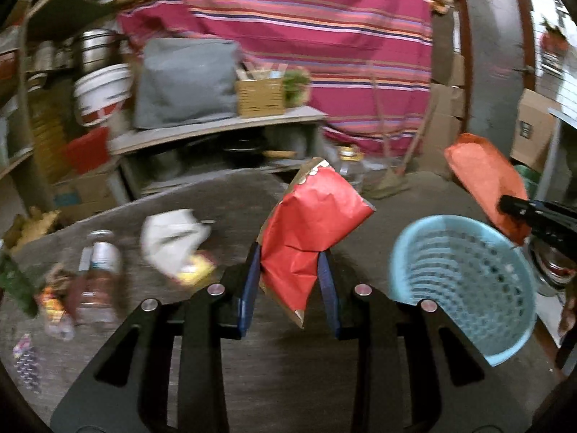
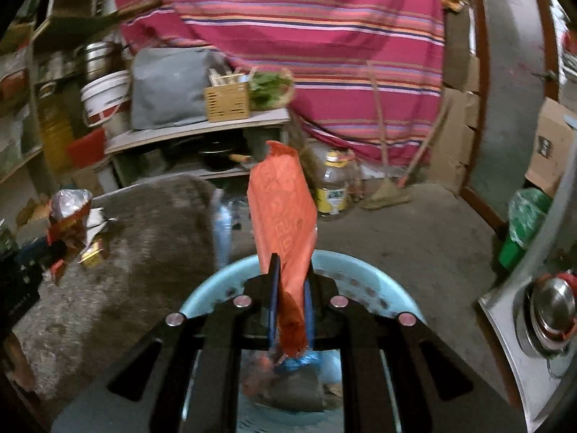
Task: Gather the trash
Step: 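Carry the red and orange bags over the blue basket and open both tools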
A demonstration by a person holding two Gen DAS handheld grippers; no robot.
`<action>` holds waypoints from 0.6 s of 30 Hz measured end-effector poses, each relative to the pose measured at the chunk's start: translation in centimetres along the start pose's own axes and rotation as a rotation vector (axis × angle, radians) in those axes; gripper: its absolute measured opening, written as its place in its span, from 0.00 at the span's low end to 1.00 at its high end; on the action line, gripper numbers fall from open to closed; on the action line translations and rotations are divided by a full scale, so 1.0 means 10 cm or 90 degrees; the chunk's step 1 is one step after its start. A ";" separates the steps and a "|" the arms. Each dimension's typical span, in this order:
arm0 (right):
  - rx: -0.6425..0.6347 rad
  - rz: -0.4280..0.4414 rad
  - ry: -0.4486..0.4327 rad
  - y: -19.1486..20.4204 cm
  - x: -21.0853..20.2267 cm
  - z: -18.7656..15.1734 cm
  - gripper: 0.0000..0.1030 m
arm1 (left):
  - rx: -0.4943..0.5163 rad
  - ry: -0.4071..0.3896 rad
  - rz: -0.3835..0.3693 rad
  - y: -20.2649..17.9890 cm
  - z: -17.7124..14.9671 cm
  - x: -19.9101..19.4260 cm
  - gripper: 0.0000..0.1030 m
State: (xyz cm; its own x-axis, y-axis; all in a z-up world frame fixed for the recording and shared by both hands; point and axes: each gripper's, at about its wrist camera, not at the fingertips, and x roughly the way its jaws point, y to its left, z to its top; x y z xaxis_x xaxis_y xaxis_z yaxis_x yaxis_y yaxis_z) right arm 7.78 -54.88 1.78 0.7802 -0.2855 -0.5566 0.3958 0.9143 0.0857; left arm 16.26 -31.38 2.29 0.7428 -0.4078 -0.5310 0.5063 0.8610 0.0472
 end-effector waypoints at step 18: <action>0.063 -0.027 0.050 -0.79 0.08 -0.28 0.12 | 0.072 0.071 -0.105 -1.42 -0.19 0.44 0.69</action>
State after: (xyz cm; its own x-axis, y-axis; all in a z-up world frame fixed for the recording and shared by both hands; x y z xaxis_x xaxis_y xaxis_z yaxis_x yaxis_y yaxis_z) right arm 3.89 -61.51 -1.64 0.7229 -0.2960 -0.6244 0.4759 0.8684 0.1394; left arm 11.54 -44.83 -2.30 0.5965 -0.4984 -0.6291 0.6670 0.7438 0.0433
